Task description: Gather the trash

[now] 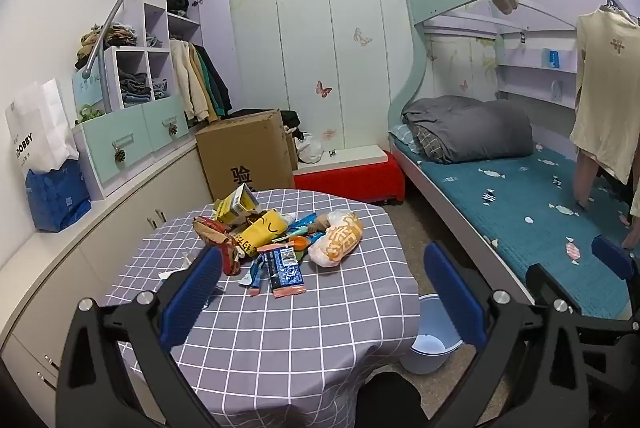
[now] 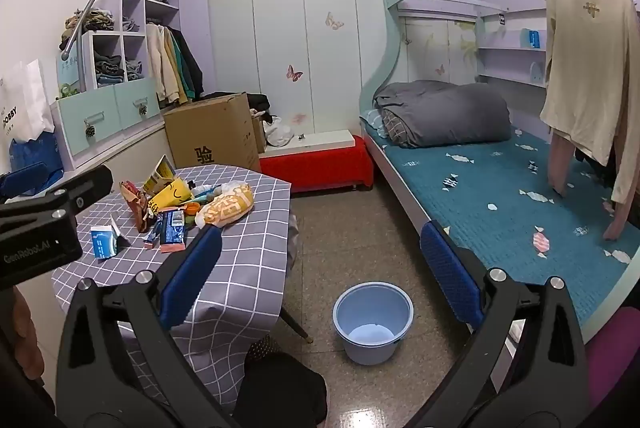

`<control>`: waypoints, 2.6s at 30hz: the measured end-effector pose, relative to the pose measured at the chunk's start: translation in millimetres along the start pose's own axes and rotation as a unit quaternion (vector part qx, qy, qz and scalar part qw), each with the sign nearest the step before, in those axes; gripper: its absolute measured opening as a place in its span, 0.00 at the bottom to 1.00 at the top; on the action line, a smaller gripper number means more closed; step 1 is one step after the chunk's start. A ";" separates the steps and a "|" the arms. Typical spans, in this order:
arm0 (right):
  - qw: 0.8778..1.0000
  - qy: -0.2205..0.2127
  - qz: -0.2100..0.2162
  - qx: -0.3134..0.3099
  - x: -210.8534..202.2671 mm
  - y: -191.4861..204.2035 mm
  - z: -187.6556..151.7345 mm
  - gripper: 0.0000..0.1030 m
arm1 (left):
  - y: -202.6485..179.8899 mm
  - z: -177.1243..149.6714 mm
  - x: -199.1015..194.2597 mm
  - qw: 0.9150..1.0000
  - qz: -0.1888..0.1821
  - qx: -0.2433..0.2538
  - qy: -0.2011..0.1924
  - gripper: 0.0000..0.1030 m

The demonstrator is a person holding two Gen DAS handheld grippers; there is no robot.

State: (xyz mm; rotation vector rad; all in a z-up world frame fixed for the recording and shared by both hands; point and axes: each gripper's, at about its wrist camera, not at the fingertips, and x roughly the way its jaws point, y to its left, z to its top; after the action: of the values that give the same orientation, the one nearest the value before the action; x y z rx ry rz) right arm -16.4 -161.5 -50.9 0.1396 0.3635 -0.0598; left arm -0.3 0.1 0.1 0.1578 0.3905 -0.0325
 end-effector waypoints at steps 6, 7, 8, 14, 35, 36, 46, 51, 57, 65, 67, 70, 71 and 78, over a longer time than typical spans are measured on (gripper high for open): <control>1.000 0.001 -0.001 0.000 0.8 -0.8 -0.8 0.94 | -2.4 -2.1 2.0 1.000 -0.006 0.003 0.008 0.96; 1.000 0.001 -0.002 0.001 0.8 -0.6 -1.0 0.94 | -3.1 -2.5 2.0 1.000 -0.006 0.003 0.008 0.96; 1.000 0.001 -0.002 0.001 0.9 -0.2 -1.2 0.94 | -3.5 -3.9 10.8 1.000 -0.008 0.003 0.013 0.96; 1.000 0.003 -0.001 0.004 -0.6 1.6 -1.9 0.94 | -5.9 -4.1 2.8 1.000 -0.010 0.007 0.009 0.96; 1.000 0.005 -0.001 0.004 1.7 1.6 -3.1 0.94 | -8.1 -5.0 2.4 1.000 -0.014 0.010 0.010 0.96; 1.000 0.005 0.000 0.005 1.8 1.9 -3.2 0.94 | -7.9 -3.7 1.7 1.000 -0.014 0.011 0.010 0.96; 1.000 0.005 0.000 0.005 1.8 1.3 -2.8 0.94 | -8.2 -2.6 1.5 1.000 -0.014 0.012 0.010 0.96; 1.000 0.006 0.000 0.005 2.2 1.7 -2.9 0.94 | -8.0 -2.7 1.5 1.000 -0.014 0.013 0.010 0.96; 1.000 0.006 -0.001 0.005 3.4 2.0 -5.1 0.94 | -8.2 -2.2 1.6 1.000 -0.014 0.014 0.010 0.96; 1.000 0.006 0.002 0.006 6.4 4.2 -9.9 0.94 | -8.3 -2.6 1.6 1.000 -0.014 0.014 0.010 0.96; 1.000 0.006 0.002 0.006 6.6 4.4 -10.3 0.94 | -8.1 -2.4 1.4 1.000 -0.014 0.013 0.010 0.96; 1.000 0.007 0.002 0.006 6.7 4.4 -10.2 0.94 | -8.5 -2.0 1.6 1.000 -0.015 0.014 0.010 0.96; 1.000 0.007 0.001 0.006 6.7 4.6 -10.3 0.94 | -8.5 -2.1 1.5 1.000 -0.014 0.014 0.010 0.96; 1.000 0.007 0.002 0.007 6.6 3.6 -9.3 0.94 | -8.7 -1.9 1.8 1.000 -0.016 0.014 0.010 0.96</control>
State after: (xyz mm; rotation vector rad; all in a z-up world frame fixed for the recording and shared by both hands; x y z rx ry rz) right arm -13.1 -156.8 -61.5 0.1538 0.3771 -0.0576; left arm 0.1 -8.2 -3.5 0.1788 0.4123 -0.0674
